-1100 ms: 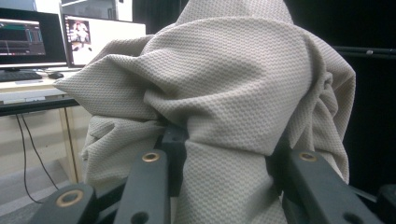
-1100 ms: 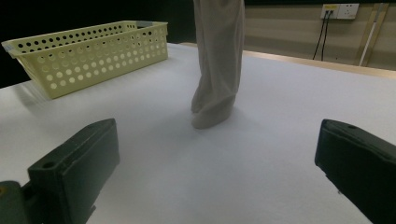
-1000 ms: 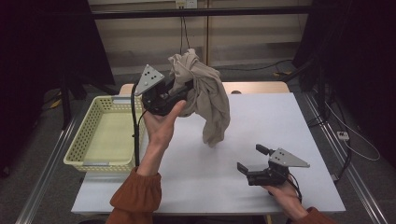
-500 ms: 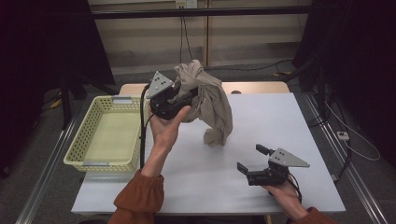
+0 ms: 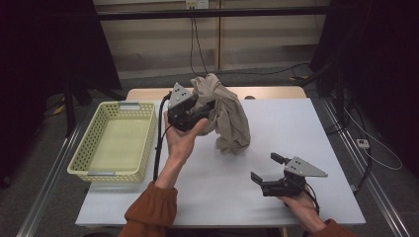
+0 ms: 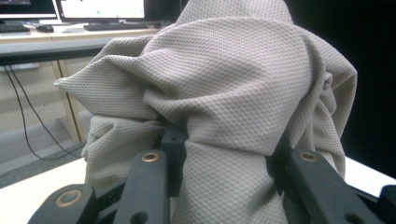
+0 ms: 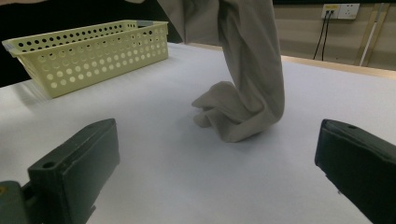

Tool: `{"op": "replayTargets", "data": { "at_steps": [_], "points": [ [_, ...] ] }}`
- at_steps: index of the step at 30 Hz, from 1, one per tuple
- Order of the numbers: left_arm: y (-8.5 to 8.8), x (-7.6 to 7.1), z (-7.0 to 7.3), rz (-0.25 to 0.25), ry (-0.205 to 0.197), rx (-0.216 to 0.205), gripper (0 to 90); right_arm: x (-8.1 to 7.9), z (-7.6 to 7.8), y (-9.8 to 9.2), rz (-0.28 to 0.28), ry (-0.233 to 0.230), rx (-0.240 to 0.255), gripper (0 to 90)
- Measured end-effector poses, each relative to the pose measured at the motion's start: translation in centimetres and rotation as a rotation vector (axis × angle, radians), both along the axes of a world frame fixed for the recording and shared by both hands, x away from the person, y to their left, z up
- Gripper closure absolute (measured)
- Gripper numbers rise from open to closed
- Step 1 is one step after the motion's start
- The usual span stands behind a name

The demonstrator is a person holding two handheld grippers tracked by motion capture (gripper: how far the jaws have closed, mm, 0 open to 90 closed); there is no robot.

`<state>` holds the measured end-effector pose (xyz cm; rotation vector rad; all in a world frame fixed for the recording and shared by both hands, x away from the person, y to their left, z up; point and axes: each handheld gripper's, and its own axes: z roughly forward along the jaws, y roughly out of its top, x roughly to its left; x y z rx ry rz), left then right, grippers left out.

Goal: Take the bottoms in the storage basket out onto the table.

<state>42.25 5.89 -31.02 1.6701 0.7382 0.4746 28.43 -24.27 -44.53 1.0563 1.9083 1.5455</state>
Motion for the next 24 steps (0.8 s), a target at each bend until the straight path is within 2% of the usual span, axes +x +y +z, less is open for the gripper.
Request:
{"op": "replayTargets", "data": {
  "at_steps": [16,19,24],
  "points": [
    [0.0,1.1,-2.7,0.019,0.054,0.049,63.3,0.0,0.0,0.0,-0.001,0.002,0.001,0.0],
    [-0.1,1.3,-3.2,0.009,0.063,0.080,62.7,0.0,0.0,0.0,-0.001,0.002,0.000,0.0],
    [-0.3,1.6,-4.0,0.009,0.084,0.095,62.7,0.0,0.0,0.0,-0.001,0.002,0.000,0.0]
  ]
}}
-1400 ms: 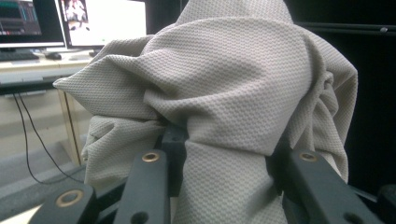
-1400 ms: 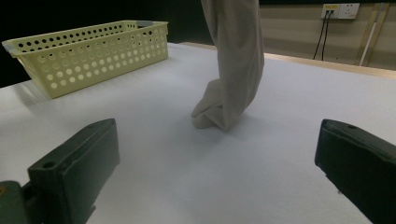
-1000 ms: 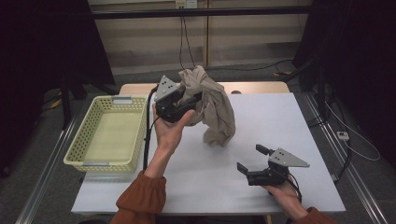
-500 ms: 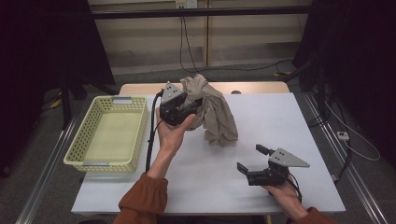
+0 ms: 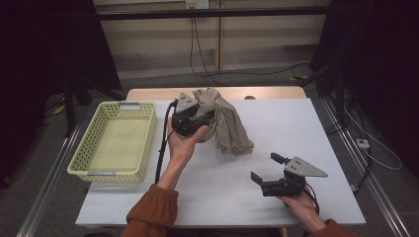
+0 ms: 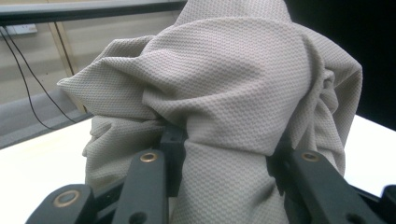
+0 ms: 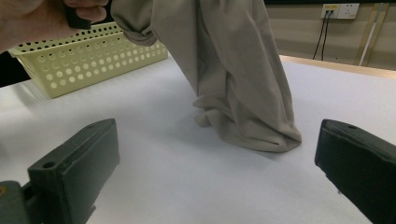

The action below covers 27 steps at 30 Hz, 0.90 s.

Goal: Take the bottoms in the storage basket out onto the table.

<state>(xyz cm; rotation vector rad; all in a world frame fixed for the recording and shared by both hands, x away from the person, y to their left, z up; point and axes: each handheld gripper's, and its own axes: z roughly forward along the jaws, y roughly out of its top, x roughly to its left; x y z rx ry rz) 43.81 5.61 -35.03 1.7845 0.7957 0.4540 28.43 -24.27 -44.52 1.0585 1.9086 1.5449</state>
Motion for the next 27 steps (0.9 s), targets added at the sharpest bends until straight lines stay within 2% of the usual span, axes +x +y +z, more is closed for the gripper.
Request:
{"op": "replayTargets", "data": {
  "at_steps": [16,22,27],
  "points": [
    [0.0,0.9,-2.5,0.021,0.057,0.045,62.4,0.0,0.0,0.0,0.000,0.000,-0.002,0.0],
    [0.1,1.6,-4.4,0.013,0.130,0.087,61.1,0.0,0.0,0.0,0.000,0.003,-0.001,0.0],
    [-0.1,1.9,-5.5,0.009,0.165,0.119,60.6,0.0,0.0,0.0,0.000,0.004,-0.001,0.0]
  ]
}}
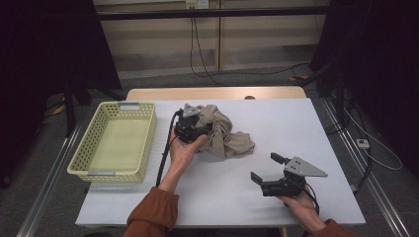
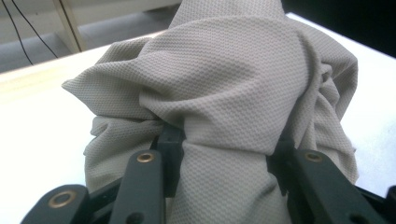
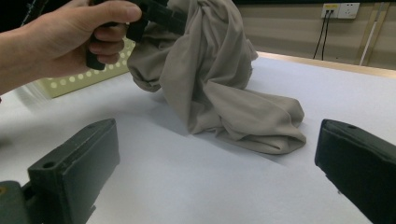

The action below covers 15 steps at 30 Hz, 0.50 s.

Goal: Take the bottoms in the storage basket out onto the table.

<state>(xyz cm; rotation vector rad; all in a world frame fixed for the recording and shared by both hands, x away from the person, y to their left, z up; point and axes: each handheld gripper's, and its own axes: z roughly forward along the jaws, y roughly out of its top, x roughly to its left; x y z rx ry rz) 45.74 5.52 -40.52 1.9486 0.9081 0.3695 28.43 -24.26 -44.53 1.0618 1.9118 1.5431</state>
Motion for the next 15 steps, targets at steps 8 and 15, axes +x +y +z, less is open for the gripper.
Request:
{"op": "replayTargets", "data": {
  "at_steps": [8,15],
  "points": [
    [0.0,0.4,-1.2,-0.004,0.030,0.053,59.5,0.0,0.0,0.0,0.000,0.001,0.000,0.0],
    [0.1,0.6,-2.4,-0.006,0.066,0.082,58.3,0.0,0.0,0.0,-0.001,0.001,-0.001,0.0]
  ]
}}
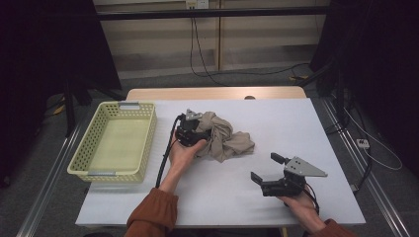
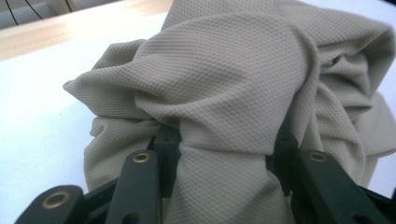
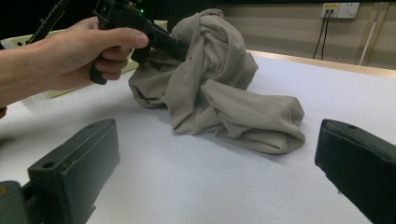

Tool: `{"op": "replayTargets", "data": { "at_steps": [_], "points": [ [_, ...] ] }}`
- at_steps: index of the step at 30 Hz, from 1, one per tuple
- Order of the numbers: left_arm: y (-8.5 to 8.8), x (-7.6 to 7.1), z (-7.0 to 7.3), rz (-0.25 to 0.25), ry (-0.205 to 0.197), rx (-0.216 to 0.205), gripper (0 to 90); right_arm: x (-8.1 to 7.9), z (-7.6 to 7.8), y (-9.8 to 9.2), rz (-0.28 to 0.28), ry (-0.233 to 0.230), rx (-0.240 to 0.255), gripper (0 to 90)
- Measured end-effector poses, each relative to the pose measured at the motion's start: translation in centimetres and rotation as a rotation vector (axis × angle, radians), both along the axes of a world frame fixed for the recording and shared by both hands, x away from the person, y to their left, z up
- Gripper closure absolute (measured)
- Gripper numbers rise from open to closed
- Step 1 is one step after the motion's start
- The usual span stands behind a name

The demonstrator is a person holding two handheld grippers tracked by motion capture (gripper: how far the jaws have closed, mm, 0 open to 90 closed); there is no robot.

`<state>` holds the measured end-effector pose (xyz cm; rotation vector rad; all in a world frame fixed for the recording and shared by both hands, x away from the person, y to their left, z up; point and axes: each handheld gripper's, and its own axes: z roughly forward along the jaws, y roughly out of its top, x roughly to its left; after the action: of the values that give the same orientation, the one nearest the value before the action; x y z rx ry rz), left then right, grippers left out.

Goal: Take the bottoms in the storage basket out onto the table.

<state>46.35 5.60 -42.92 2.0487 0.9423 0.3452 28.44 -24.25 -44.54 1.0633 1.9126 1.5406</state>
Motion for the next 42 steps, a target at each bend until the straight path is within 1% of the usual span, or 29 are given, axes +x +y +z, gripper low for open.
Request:
{"op": "replayTargets", "data": {
  "at_steps": [4,5,6,7,8,10,13,14,16,18,20,22,23,24,25,26,27,29,30,31,33,34,36,39,40,42],
  "points": [
    [0.0,0.1,-0.3,-0.004,0.006,0.016,57.3,0.0,0.0,0.0,0.001,0.000,0.000,0.0],
    [-0.1,0.1,-0.5,0.006,0.008,0.020,57.1,0.0,0.0,0.0,0.001,0.000,0.000,0.0],
    [-0.1,0.1,-0.5,0.006,0.008,0.020,57.0,0.0,0.0,0.0,0.001,0.001,-0.001,0.0],
    [0.0,0.2,-0.8,0.007,0.000,0.033,56.8,0.0,0.0,0.0,0.001,0.001,-0.001,0.0],
    [-0.1,0.2,-1.0,0.003,0.010,0.031,56.6,0.0,0.0,0.0,0.001,0.001,-0.002,0.0],
    [-0.1,0.2,-1.3,-0.005,0.008,0.045,56.1,0.0,0.0,0.0,0.001,0.001,-0.001,0.0],
    [-0.3,0.4,-1.8,-0.014,0.024,0.050,54.6,0.1,0.0,0.0,0.000,0.003,0.001,0.0],
    [-0.3,0.5,-1.9,-0.025,0.025,0.060,53.6,0.1,0.0,0.0,0.001,0.003,0.000,0.0],
    [-0.3,0.6,-2.4,-0.036,0.038,0.060,50.2,0.1,0.0,0.0,0.001,0.002,0.000,0.0],
    [-0.2,0.7,-2.5,-0.046,0.049,0.071,47.7,0.1,-0.1,0.0,0.001,0.003,0.000,0.0],
    [-0.2,0.8,-2.7,-0.048,0.055,0.064,45.5,0.1,-0.1,0.0,0.000,0.003,0.000,0.0],
    [-0.3,0.8,-2.9,-0.052,0.054,0.079,41.8,0.1,-0.1,0.0,-0.001,0.007,0.004,0.0],
    [-0.4,0.9,-3.1,-0.058,0.052,0.090,38.4,0.1,-0.1,-0.1,-0.002,0.007,0.005,0.0],
    [-0.5,0.8,-3.1,-0.066,0.047,0.108,35.6,0.1,-0.1,-0.1,-0.002,0.007,0.005,0.0],
    [-0.6,0.7,-3.0,-0.065,0.040,0.122,34.9,0.1,-0.1,-0.1,-0.002,0.008,0.006,0.0],
    [-0.7,0.6,-3.0,-0.054,0.038,0.128,34.8,0.2,-0.2,-0.2,-0.004,0.008,0.009,0.0],
    [-0.8,0.6,-3.0,-0.039,0.041,0.122,33.5,0.2,-0.2,-0.2,-0.005,0.009,0.011,0.0],
    [-0.7,0.7,-3.0,-0.029,0.042,0.109,28.6,0.2,-0.2,-0.2,-0.006,0.009,0.015,0.0],
    [-0.7,0.7,-3.0,-0.021,0.053,0.101,26.5,0.2,-0.2,-0.2,-0.006,0.009,0.015,0.0],
    [-0.6,0.7,-3.0,-0.016,0.065,0.076,24.6,0.1,-0.1,-0.3,-0.005,0.009,0.015,0.0],
    [-0.4,0.8,-2.8,-0.011,0.074,0.060,19.1,0.2,-0.2,-0.3,-0.004,0.008,0.016,0.0],
    [-0.2,0.8,-2.7,-0.017,0.067,0.062,18.3,0.2,-0.2,-0.3,-0.003,0.008,0.016,0.0],
    [0.1,0.6,-2.5,-0.010,0.067,0.037,14.6,0.2,-0.2,-0.3,-0.002,0.011,0.019,0.0],
    [0.6,0.4,-2.1,-0.015,0.052,0.022,9.3,0.4,-0.3,-0.3,0.000,0.011,0.012,0.0],
    [0.9,0.4,-1.9,-0.018,0.052,0.023,8.9,0.4,-0.3,-0.3,-0.001,0.012,0.014,0.0],
    [1.1,0.3,-1.5,-0.011,0.040,0.008,8.1,0.4,-0.2,-0.4,-0.002,0.011,0.013,0.0]
  ]
}}
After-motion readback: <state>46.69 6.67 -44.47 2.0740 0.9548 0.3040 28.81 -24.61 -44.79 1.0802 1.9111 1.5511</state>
